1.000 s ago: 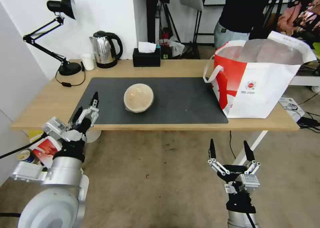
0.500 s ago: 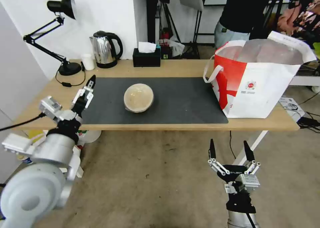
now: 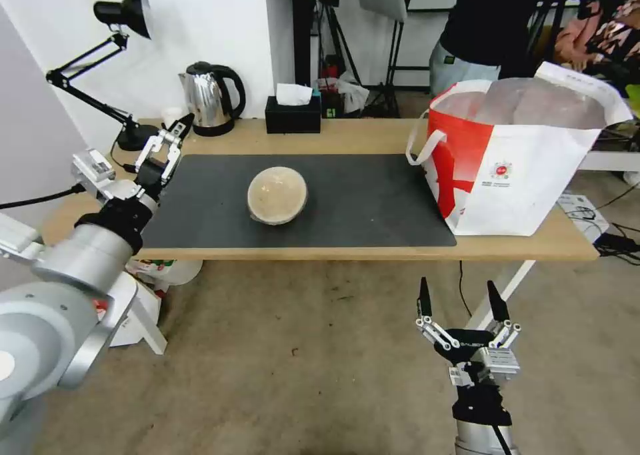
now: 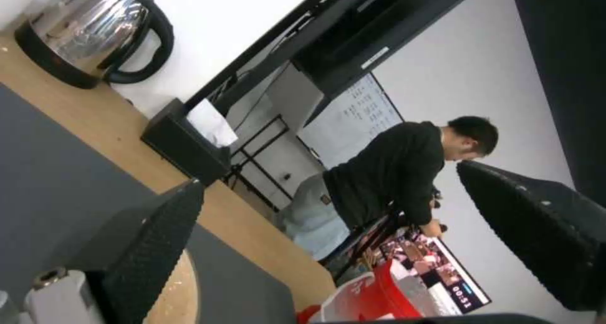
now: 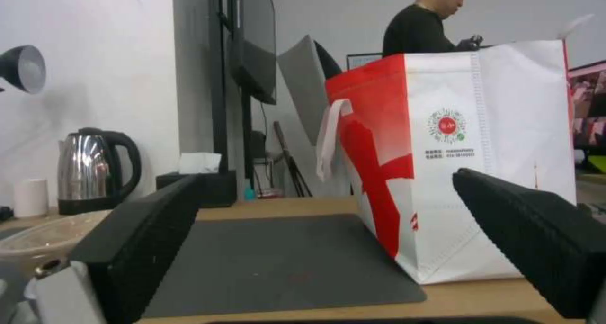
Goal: Pick up the trash from the table and place it into the takeout bag.
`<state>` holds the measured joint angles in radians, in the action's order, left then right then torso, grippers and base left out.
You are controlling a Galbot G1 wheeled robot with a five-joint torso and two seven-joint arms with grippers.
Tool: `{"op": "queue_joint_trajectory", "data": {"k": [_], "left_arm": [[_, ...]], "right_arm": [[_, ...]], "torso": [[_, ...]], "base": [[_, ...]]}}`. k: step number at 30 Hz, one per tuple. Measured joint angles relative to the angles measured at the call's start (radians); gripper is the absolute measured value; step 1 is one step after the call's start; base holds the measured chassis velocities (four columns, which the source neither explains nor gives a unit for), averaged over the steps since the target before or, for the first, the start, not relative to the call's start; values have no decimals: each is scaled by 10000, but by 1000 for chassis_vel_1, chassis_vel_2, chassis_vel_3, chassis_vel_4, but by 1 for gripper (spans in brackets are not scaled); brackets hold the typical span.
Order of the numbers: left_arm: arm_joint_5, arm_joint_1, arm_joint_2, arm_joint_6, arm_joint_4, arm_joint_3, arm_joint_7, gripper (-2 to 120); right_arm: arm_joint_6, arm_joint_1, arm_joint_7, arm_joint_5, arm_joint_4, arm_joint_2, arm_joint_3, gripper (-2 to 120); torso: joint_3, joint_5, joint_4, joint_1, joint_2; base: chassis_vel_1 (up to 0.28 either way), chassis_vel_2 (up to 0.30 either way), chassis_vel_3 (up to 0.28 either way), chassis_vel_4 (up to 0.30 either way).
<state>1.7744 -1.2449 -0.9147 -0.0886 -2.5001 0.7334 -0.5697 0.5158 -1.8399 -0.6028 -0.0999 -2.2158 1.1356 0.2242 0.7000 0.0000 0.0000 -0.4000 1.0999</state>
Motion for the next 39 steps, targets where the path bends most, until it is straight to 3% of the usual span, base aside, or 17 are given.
{"op": "queue_joint_trajectory", "data": {"k": [4,7,9,10,14,18,25,27,30,39], "left_arm": [[298,341,39,-360,212,-92,-313,100],[977,1235,117,-1377,855,-464,-1178,100],[977,1235,117,-1377,855,-464,-1178,100],[1429,1840,166,-2060,1284,-717,-1763,100],[2381,3106,272,-3505,2190,-1246,-2988,100],[2916,3820,335,-4322,2701,-1543,-3683,100],[2980,3901,371,-4409,2799,-1591,-3863,100],[2954,3969,641,-4288,3186,-1660,-4657,100],[2903,4014,775,-4175,3455,-1721,-5052,100],[2603,4094,771,-4129,3938,-1933,-5026,100]], "right_arm": [[0,0,0,0,0,0,0,100],[0,0,0,0,0,0,0,100],[0,0,0,0,0,0,0,100],[0,-1,0,0,0,-1,0,100],[0,0,0,0,0,0,0,100],[0,0,0,0,0,0,-1,100],[0,0,0,0,0,0,0,100],[0,0,-1,0,0,0,0,100],[0,0,-1,0,0,0,-1,100],[1,0,0,0,0,0,-1,100]], "torso": [[-1,2,4,1,1],[0,-1,-2,-1,0],[0,-1,-2,-1,0],[1,0,-2,0,0],[1,-1,0,-1,0],[1,0,-5,-2,0],[0,0,1,-1,0],[1,4,-4,-1,0],[1,-3,2,-1,0],[0,-1,0,-1,1]], "base": [[0,0,0,0],[0,0,0,0],[0,0,0,0],[0,0,0,0],[0,0,0,0],[0,0,0,0],[0,0,0,0],[0,0,0,0],[0,0,0,0],[0,0,0,0]]}}
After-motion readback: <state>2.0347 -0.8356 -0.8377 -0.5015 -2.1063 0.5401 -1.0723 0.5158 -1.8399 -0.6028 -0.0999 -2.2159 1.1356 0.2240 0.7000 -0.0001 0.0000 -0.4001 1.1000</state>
